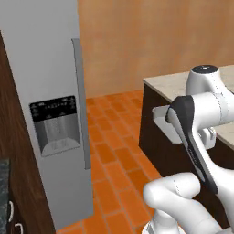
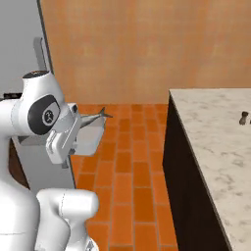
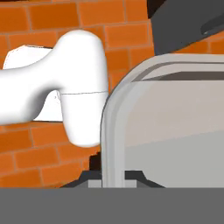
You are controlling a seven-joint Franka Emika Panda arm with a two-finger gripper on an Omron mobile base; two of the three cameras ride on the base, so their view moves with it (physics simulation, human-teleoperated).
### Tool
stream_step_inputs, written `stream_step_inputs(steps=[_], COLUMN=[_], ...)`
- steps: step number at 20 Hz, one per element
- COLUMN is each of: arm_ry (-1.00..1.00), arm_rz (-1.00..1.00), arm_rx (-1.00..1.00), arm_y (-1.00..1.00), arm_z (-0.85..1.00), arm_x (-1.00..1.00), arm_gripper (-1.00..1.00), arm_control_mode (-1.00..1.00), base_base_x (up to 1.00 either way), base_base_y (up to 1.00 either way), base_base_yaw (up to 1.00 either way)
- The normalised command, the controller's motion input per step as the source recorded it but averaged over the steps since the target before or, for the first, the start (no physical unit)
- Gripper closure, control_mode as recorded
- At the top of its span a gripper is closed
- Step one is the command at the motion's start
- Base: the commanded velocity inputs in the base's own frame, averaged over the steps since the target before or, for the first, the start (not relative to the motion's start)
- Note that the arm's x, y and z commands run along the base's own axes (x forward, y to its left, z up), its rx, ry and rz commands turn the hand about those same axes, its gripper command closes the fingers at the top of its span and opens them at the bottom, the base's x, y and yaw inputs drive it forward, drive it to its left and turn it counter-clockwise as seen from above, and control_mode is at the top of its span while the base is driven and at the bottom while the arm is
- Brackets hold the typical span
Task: Take the meat container that has the fish and place it on the second highest rack of the freezer. Then take the vegetable container that has the sweet potato and cucumber and place it on the highest rack of the freezer.
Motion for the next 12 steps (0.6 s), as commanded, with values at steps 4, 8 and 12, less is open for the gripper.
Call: stream_step_inputs(steps=[4, 8, 12], arm_ry=[0.0, 0.0, 0.0], arm_rz=[0.0, 0.0, 0.0], arm_rx=[0.0, 0.0, 0.0], arm_y=[0.0, 0.0, 0.0], arm_z=[0.0, 0.0, 0.0], arm_x=[0.0, 0.0, 0.0], arm_gripper=[1.0, 1.0, 1.0], arm_control_mode=[1.0, 1.0, 1.0], base_base_x=[0.16, 0.52, 0.74], base_base_y=[0.0, -0.24, -0.43], base_base_yaw=[-0.3, 0.13, 0.26])
